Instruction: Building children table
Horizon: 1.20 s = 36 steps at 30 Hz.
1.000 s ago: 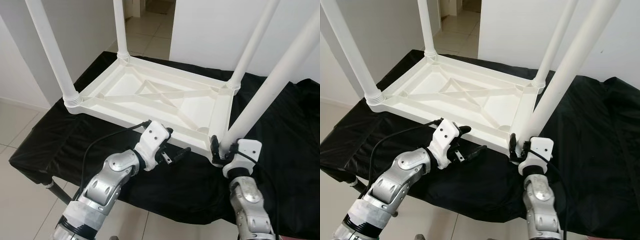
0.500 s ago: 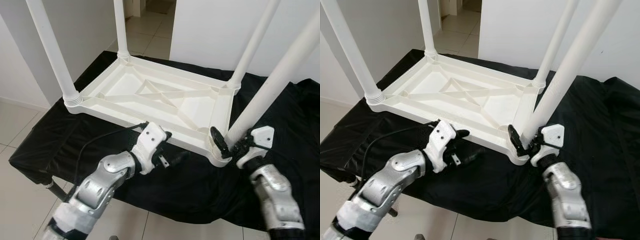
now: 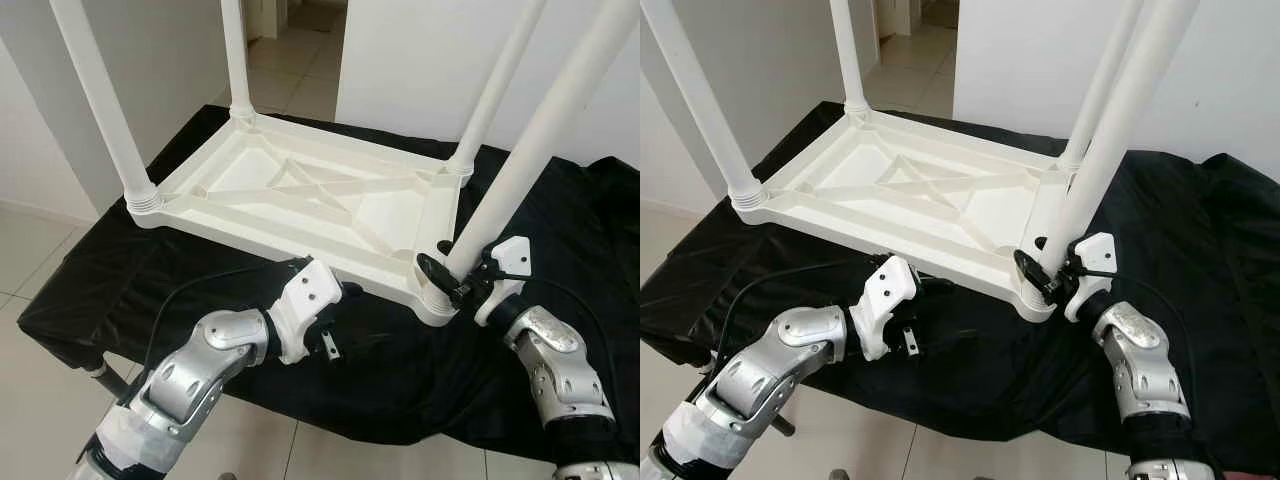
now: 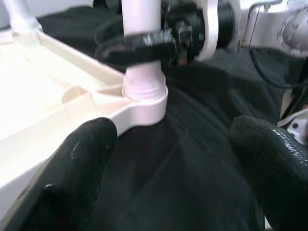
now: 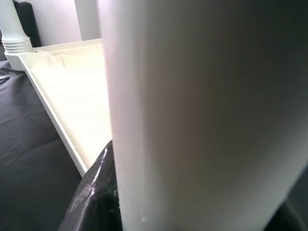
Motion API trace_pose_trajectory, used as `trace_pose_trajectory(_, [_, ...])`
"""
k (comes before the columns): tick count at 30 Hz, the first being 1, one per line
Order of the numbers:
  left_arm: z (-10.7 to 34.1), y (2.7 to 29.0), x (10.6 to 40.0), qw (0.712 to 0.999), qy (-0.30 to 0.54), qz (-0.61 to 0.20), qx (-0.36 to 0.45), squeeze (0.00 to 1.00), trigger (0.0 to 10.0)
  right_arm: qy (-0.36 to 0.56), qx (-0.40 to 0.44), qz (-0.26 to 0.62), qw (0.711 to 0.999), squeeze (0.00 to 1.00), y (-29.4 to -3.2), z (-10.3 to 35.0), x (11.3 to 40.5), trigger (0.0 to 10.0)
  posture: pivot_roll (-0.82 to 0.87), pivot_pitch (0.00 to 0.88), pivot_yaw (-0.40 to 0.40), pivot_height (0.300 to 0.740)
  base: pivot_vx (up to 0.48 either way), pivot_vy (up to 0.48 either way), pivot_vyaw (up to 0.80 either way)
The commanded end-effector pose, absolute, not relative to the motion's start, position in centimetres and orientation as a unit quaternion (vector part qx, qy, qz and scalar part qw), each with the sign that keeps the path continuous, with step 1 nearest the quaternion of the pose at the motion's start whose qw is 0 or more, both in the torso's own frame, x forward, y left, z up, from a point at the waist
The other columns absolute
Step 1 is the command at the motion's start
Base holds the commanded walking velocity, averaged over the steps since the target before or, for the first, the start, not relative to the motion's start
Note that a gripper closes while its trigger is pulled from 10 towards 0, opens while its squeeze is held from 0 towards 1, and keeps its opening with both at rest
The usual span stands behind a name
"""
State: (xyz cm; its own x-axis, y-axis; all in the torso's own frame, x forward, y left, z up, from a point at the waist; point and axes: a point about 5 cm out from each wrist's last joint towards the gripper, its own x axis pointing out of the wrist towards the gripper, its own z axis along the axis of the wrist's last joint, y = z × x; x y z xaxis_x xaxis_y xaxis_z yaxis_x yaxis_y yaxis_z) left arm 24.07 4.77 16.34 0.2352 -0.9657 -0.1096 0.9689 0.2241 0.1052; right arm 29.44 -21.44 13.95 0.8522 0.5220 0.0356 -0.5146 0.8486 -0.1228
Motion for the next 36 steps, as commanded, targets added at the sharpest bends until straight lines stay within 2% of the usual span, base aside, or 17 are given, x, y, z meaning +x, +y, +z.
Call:
trace_pose_trajectory(1, [16.7, 4.6, 24.3, 0.789, 0.008, -0.609, 0.079, 0.0, 10.0, 0.001, -0.063, 0.289, 0.955, 0.0, -21.5, 12.8, 29.3, 0.0, -0.06, 0.0, -0.054, 0.74, 0.0, 0.0, 0.0])
trace_pose_trajectory(3, [16.7, 4.6, 24.3, 0.789, 0.008, -0.609, 0.079, 0.0, 10.0, 0.001, -0.063, 0.289, 0.955, 0.0, -21.5, 12.8, 29.3, 0.0, -0.06, 0.0, -0.054, 0.74, 0.0, 0.0, 0.0])
trace_pose_trajectory(4, [16.7, 4.6, 24.5, 0.792, 0.006, -0.606, 0.08, 0.0, 10.0, 0.01, -0.063, 0.299, 0.952, 0.0, -21.3, 12.3, 29.2, 4.5, -0.06, 0.0, -0.057, 0.74, 0.0, 0.0, 0.0])
trace_pose_trajectory(5, [16.7, 4.6, 24.5, 0.792, 0.006, -0.606, 0.08, 0.0, 10.0, 0.01, -0.063, 0.299, 0.952, 0.0, -21.3, 12.3, 29.2, 4.5, -0.06, 0.0, -0.057, 0.74, 0.0, 0.0, 0.0])
trace_pose_trajectory(6, [16.8, 4.5, 24.6, 0.794, 0.002, -0.602, 0.08, 0.0, 10.0, 0.012, -0.056, 0.296, 0.953, 0.0, -20.9, 12.1, 29.2, 10.0, -0.06, 0.0, -0.067, 0.74, 0.0, 0.0, 0.0])
trace_pose_trajectory(13, [17.3, 4.3, 25.6, 0.816, -0.014, -0.576, 0.042, 0.0, 10.0, 0.012, -0.035, 0.275, 0.961, 0.0, -18.5, 12.0, 28.7, 10.0, -0.06, 0.0, -0.068, 0.74, 0.0, 0.0, 0.0])
trace_pose_trajectory(17, [17.3, 4.3, 25.8, 0.819, -0.016, -0.573, 0.037, 0.0, 10.0, 0.02, -0.035, 0.271, 0.962, 0.0, -18.2, 11.7, 28.5, 10.0, -0.06, 0.0, -0.065, 0.74, 0.0, 0.0, 0.0])
trace_pose_trajectory(22, [16.6, 4.3, 26.0, 0.819, -0.007, -0.572, 0.041, 0.0, 10.0, 0.01, -0.006, 0.164, 0.986, 0.0, -18.2, 11.3, 28.3, 10.0, -0.07, 0.0, -0.06, 0.74, 0.0, 0.0, 0.0])
trace_pose_trajectory(23, [16.6, 4.3, 26.0, 0.819, -0.007, -0.572, 0.041, 0.0, 10.0, 0.01, -0.006, 0.164, 0.986, 0.0, -18.2, 11.3, 28.3, 10.0, -0.07, 0.0, -0.06, 0.74, 0.0, 0.0, 0.0])
trace_pose_trajectory(25, [16.2, 4.3, 26.1, 0.819, 0.0, -0.573, 0.043, 0.0, 10.0, 0.001, 0.03, 0.056, 0.998, 0.0, -17.7, 10.7, 27.4, 10.0, -0.08, 0.0, -0.062, 0.74, 0.0, 0.0, 0.0])
trace_pose_trajectory(26, [16.2, 4.3, 26.1, 0.819, 0.0, -0.573, 0.043, 0.0, 10.0, 0.001, 0.03, 0.056, 0.998, 0.0, -17.7, 10.7, 27.4, 10.0, -0.08, 0.0, -0.062, 0.74, 0.0, 0.0, 0.0])
trace_pose_trajectory(28, [16.0, 4.2, 26.2, 0.819, 0.002, -0.572, 0.041, 0.0, 10.0, 0.005, 0.051, -0.014, 0.999, 0.0, -16.6, 10.2, 26.6, 10.0, -0.08, 0.0, -0.064, 0.74, 0.0, 0.0, 0.0])
trace_pose_trajectory(32, [15.9, 4.2, 26.5, 0.823, 0.002, -0.567, 0.037, 0.0, 10.0, 0.012, 0.067, -0.054, 0.996, 0.0, -15.4, 10.2, 26.6, 10.0, -0.08, 0.0, -0.071, 0.74, 0.0, 0.0, 0.0])
trace_pose_trajectory(33, [16.0, 4.3, 26.7, 0.828, 0.0, -0.561, 0.032, 0.0, 10.0, 0.016, 0.086, -0.077, 0.993, 0.0, -14.4, 10.2, 26.7, 10.0, -0.07, 0.0, -0.073, 0.74, 0.0, 0.0, 0.0])
trace_pose_trajectory(36, [16.1, 4.4, 26.8, 0.831, -0.002, -0.556, 0.025, 0.0, 10.0, -0.019, 0.11, -0.03, 0.993, 0.0, -12.7, 11.4, 26.9, 10.0, -0.07, 0.0, -0.071, 0.74, 0.0, 0.0, 0.0])
